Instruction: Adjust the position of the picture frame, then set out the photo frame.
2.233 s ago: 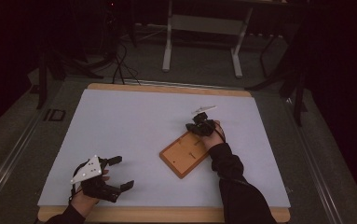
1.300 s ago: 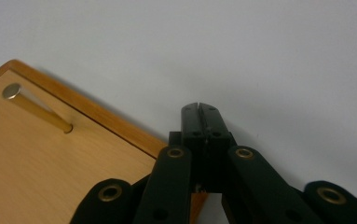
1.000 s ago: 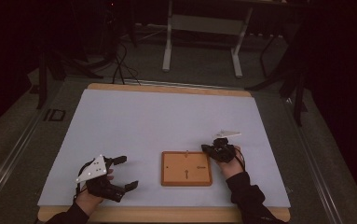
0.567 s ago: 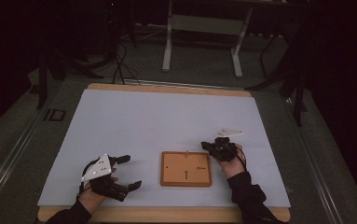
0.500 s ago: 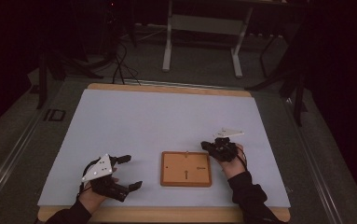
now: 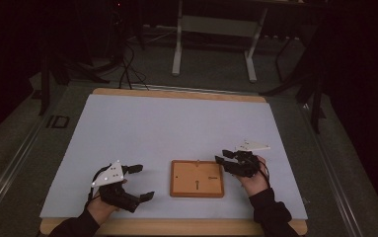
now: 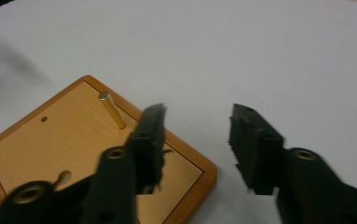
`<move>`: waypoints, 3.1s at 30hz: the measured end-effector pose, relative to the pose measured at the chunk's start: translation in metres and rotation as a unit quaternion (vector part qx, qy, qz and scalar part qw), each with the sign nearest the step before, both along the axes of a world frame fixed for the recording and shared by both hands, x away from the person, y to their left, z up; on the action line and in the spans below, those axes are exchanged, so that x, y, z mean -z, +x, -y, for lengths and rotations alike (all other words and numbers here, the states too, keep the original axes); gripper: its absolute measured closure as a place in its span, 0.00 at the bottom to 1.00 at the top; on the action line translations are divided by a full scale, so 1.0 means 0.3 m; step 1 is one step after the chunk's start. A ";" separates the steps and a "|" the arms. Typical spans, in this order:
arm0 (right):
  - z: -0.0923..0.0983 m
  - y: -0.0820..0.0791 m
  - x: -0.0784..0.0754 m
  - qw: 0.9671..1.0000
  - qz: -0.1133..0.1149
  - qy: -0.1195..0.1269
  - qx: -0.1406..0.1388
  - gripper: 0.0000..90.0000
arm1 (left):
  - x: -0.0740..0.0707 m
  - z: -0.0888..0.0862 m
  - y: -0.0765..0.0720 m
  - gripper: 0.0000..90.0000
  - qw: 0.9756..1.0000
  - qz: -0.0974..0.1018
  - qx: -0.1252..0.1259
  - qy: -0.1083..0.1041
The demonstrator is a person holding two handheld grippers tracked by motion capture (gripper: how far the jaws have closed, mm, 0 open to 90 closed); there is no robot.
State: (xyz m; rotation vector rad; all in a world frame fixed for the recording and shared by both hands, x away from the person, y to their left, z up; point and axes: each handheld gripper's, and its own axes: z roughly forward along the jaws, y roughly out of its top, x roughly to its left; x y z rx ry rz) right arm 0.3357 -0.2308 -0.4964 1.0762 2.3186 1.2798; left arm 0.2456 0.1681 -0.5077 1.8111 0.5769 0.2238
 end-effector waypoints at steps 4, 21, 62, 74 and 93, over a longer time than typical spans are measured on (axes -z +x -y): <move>0.014 -0.027 -0.015 1.000 0.014 0.010 -0.001 0.40 | -0.012 0.023 0.029 0.02 1.000 -0.003 0.014 -0.011; 0.063 -0.126 -0.026 0.998 0.052 0.033 -0.034 0.19 | -0.024 0.157 0.130 0.06 0.998 -0.010 0.056 0.008; 0.075 -0.255 -0.028 0.991 0.104 0.026 -0.076 0.15 | 0.054 0.428 0.334 0.63 0.993 -0.014 0.071 0.098; 0.108 -0.269 -0.011 0.992 0.094 0.018 -0.081 0.23 | 0.061 0.466 0.358 0.80 0.992 -0.011 0.072 0.105; 0.090 -0.296 -0.017 0.988 0.092 -0.001 -0.121 0.37 | 0.053 0.471 0.403 0.92 0.988 -0.069 0.086 0.105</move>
